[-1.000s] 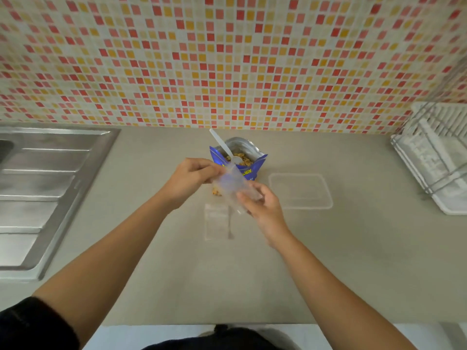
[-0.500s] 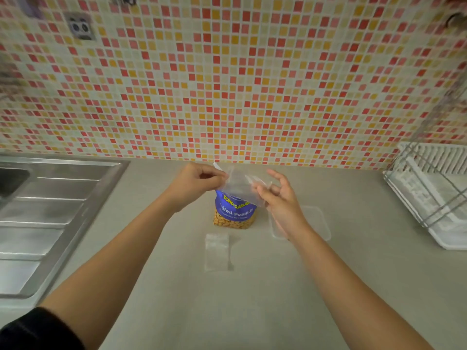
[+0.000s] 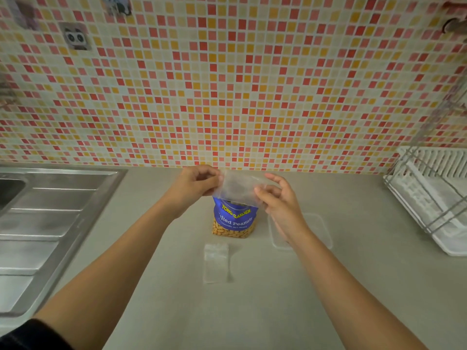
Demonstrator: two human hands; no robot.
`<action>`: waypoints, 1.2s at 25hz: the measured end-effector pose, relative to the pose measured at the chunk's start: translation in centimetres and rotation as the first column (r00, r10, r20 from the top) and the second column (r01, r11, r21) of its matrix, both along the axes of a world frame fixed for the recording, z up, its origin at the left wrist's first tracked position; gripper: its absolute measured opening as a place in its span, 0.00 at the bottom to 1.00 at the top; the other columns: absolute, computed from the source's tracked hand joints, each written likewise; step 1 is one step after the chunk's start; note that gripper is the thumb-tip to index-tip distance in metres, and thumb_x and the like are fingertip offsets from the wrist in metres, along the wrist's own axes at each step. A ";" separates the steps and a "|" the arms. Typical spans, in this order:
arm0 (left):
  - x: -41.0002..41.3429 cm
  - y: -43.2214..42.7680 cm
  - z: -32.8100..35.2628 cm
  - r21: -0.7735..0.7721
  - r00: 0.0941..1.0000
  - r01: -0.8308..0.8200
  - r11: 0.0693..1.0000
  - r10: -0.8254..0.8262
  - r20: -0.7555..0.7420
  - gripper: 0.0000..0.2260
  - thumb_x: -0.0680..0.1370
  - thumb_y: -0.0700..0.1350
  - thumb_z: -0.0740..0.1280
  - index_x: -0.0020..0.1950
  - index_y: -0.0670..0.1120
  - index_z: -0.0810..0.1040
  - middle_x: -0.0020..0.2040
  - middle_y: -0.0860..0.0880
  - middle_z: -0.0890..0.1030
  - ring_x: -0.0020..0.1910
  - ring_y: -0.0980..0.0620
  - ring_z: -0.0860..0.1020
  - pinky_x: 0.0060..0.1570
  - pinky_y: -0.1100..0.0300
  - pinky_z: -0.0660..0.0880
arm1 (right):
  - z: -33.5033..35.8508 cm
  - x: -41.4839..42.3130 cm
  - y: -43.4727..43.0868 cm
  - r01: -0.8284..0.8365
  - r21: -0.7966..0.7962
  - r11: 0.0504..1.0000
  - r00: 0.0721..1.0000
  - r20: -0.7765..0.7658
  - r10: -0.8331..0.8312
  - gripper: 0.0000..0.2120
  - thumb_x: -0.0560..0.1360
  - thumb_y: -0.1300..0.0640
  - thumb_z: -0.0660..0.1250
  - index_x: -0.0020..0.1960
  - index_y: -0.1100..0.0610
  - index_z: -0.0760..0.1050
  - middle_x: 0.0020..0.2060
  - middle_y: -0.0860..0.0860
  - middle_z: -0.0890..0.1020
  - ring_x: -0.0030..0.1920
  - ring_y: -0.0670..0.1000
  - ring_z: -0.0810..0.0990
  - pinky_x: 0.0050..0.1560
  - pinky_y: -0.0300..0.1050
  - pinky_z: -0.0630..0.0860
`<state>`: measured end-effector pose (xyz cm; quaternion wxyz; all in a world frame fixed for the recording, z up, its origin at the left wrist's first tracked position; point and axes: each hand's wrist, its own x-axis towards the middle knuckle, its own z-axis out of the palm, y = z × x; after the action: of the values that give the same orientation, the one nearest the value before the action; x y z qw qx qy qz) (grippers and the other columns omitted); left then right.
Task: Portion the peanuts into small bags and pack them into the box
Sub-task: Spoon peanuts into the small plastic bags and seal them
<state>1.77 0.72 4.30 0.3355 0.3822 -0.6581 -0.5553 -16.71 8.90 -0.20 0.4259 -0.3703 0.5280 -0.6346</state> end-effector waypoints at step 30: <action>-3.9 -0.9 -1.3 -0.117 0.994 -0.030 0.993 0.042 0.097 0.18 0.72 0.36 0.70 0.56 0.48 0.67 0.36 0.47 0.84 0.36 0.51 0.81 0.43 0.57 0.77 | 0.0 -1.1 -1.7 -0.022 -0.115 0.993 0.291 -0.951 -0.104 0.40 0.62 0.37 0.71 0.68 0.56 0.68 0.62 0.51 0.76 0.62 0.52 0.73 0.64 0.44 0.64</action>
<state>-2.17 -0.21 3.01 0.3338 0.4010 -0.6979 -0.4905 -17.84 7.22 -0.21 -0.0084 -0.6834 0.6525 -0.3274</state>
